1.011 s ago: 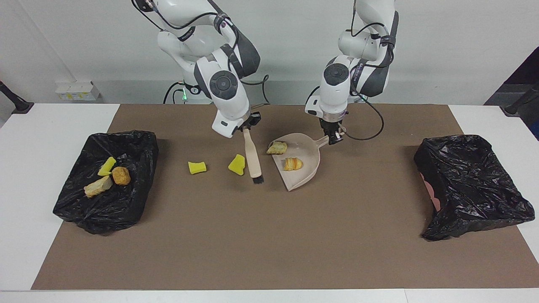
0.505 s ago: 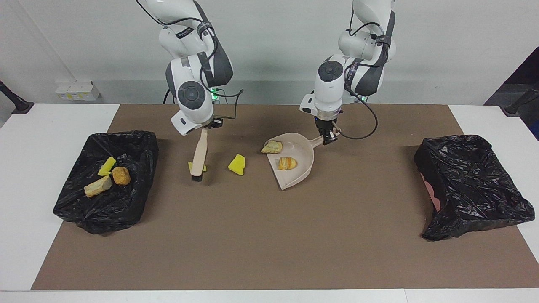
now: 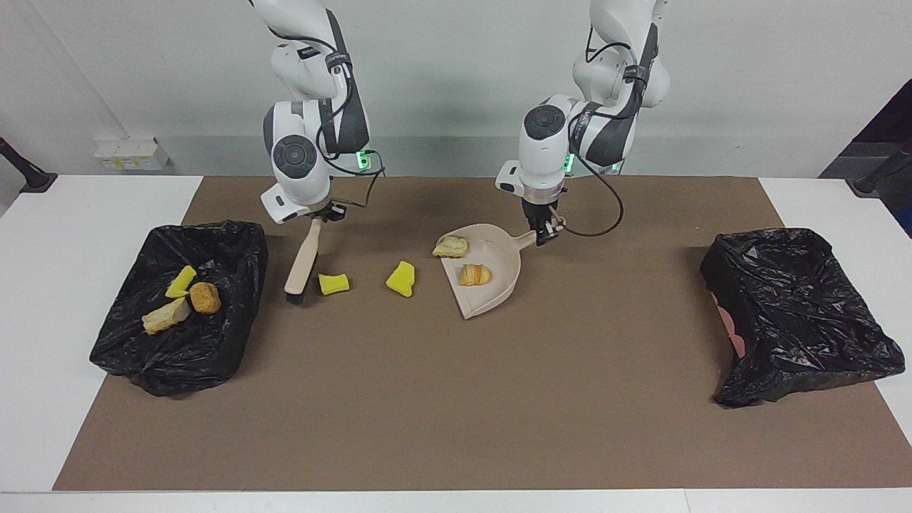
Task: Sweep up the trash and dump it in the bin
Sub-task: 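Sweep the yellow sponge pieces into the dustpan with the right gripper's brush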
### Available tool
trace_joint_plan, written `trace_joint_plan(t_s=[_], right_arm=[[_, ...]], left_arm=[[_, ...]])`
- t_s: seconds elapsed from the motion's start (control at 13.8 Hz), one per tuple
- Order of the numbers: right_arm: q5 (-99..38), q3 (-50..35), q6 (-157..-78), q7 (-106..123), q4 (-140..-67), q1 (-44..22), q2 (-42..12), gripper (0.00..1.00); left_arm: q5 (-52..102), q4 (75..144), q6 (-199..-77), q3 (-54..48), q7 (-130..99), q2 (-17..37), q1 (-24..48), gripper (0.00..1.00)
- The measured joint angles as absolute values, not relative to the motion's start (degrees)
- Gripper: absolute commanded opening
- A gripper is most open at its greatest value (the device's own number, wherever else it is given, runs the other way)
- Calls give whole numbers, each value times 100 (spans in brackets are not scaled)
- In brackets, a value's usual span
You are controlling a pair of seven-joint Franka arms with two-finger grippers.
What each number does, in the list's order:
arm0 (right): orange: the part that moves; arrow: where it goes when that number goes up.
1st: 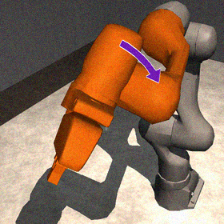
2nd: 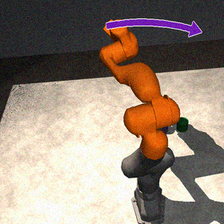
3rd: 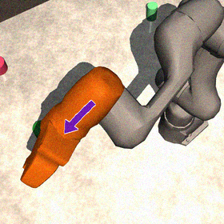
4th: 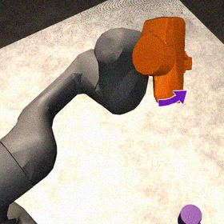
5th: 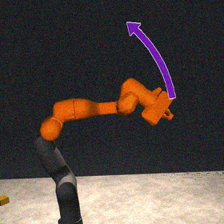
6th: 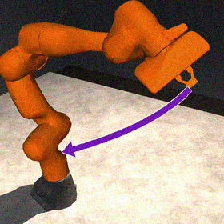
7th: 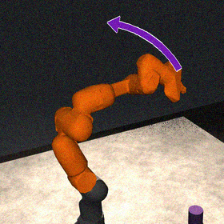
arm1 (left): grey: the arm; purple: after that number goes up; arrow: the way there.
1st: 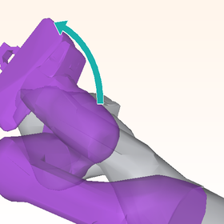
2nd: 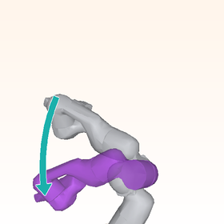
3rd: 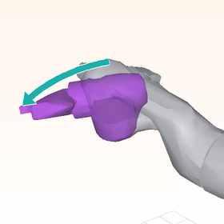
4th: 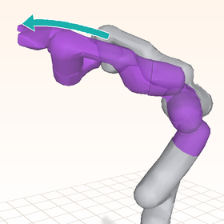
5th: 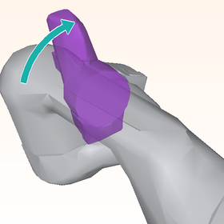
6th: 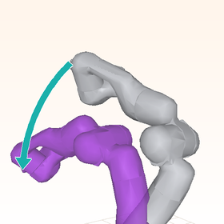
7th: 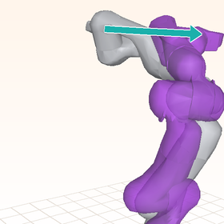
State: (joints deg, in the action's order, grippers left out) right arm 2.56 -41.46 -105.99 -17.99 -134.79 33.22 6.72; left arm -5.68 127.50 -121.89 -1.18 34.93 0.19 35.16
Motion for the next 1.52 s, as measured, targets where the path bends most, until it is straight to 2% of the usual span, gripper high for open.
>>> trace_joint_plan(t_s=[0.29, 0.58, 0.72, 0.94, 1.23, 1.52], right_arm=[[74, -4210, -11117, -1747, -13792, 3071, 586, 0], [-626, -4236, -11493, -1503, -13728, 2272, 517, 0], [-687, -4247, -11624, -1493, -13642, 1896, 310, 0], [-1165, -4248, -12201, -1493, -13550, 1338, -26, 0], [-1920, -4250, -12862, -1595, -13491, 521, -168, 0], [-1929, -4236, -12913, -1746, -13483, 327, -200, 0]], left_arm=[[-568, 12756, -12189, -117, 3490, 19, 3515, 0], [-567, 12763, -12190, -112, 3490, 20, 3514, 0], [-567, 12767, -12191, -103, 3493, 21, 3511, 0], [-567, 12771, -12193, -99, 3537, 22, 3503, 0], [-567, 12771, -12218, -45, 3862, 33, 3465, 0], [-567, 12770, -12326, -28, 4647, 71, 3292, 0]])
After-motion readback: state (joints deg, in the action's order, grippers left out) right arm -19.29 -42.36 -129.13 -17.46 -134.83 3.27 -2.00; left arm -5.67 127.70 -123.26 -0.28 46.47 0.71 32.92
